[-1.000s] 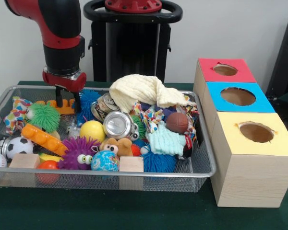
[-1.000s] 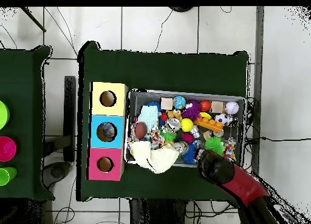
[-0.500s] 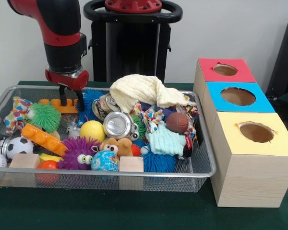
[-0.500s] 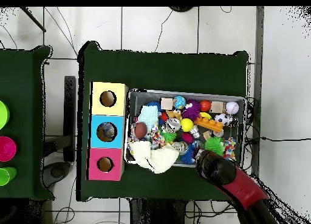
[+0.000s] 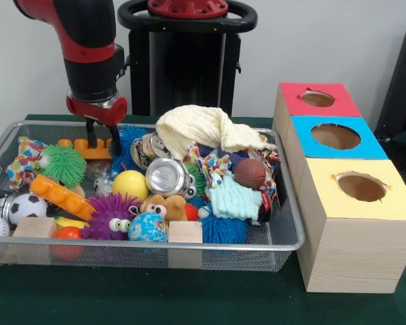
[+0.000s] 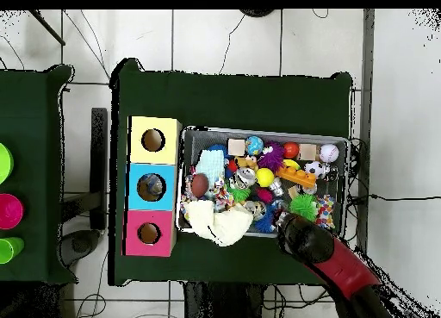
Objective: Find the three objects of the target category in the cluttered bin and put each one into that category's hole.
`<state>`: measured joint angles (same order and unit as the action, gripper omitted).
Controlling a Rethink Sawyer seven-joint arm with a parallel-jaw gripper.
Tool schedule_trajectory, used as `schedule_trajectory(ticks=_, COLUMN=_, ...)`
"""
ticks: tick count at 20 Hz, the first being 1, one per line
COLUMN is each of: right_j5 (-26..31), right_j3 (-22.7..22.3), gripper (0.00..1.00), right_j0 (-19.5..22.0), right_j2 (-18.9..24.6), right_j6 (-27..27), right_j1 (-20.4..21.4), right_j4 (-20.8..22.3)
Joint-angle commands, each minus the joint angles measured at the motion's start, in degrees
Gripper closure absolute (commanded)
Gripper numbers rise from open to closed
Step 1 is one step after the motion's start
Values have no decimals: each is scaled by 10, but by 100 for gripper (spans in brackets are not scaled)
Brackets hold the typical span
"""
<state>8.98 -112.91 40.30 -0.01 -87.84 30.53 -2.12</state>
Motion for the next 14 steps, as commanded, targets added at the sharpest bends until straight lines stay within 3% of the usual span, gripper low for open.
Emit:
schedule_trajectory(ticks=1, right_j5=76, right_j3=-94, gripper=0, right_j0=9, right_j2=55, right_j6=-121, right_j1=9, right_j4=-33)
schedule_trajectory(ticks=14, right_j5=74, right_j3=-123, gripper=0, right_j0=13, right_j2=71, right_j6=-112, right_j1=19, right_j4=-65)
